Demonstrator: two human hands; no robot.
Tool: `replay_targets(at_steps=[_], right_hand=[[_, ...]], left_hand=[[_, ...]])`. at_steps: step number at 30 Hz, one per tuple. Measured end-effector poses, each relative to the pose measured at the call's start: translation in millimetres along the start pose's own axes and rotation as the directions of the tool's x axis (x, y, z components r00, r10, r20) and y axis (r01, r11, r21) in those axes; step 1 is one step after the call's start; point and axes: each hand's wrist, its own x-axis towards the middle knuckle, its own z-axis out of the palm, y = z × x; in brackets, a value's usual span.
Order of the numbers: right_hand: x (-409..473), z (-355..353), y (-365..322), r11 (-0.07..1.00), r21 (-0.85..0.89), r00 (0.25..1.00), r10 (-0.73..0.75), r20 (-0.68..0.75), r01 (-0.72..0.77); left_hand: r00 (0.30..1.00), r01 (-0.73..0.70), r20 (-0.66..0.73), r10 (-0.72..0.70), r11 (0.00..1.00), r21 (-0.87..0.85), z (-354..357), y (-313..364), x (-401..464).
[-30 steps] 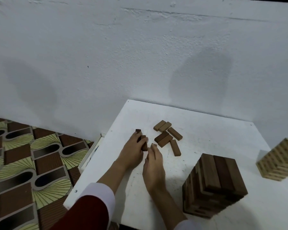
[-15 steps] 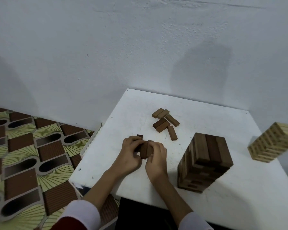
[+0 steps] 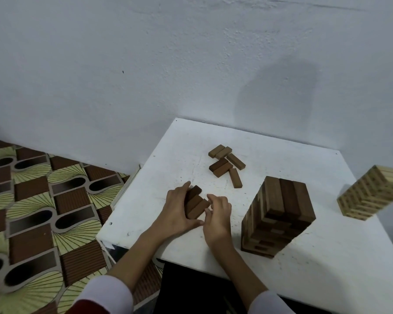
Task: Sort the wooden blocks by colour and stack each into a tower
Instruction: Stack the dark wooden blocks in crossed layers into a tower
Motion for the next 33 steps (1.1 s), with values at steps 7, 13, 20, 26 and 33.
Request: replay_targets(at_steps=[7, 13, 20, 26, 33], right_hand=[[5, -1, -3, 0.962, 0.192, 0.976, 0.211, -0.062, -0.196], [3, -1, -4, 0.979, 0.109, 0.985, 0.173, 0.004, -0.173], [3, -1, 0, 0.983, 0.093, 0.988, 0.154, 0.03, -0.157], [1, -2, 2, 0.983, 0.132, 0.992, 0.125, 0.011, -0.125], [0, 0, 5, 0.982, 0.158, 0.994, 0.103, -0.021, -0.099]], left_hand=[[0.979, -0.024, 0.198, 0.052, 0.99, -0.14, -15, -9, 18], [0.99, -0.036, 0.131, 0.052, 0.992, -0.125, -10, -16, 17], [0.992, -0.05, 0.11, 0.06, 0.995, -0.091, -10, -17, 18], [0.996, -0.047, 0.074, 0.053, 0.996, -0.076, -8, -18, 15], [0.995, -0.034, 0.088, 0.041, 0.996, -0.082, -8, -19, 15]])
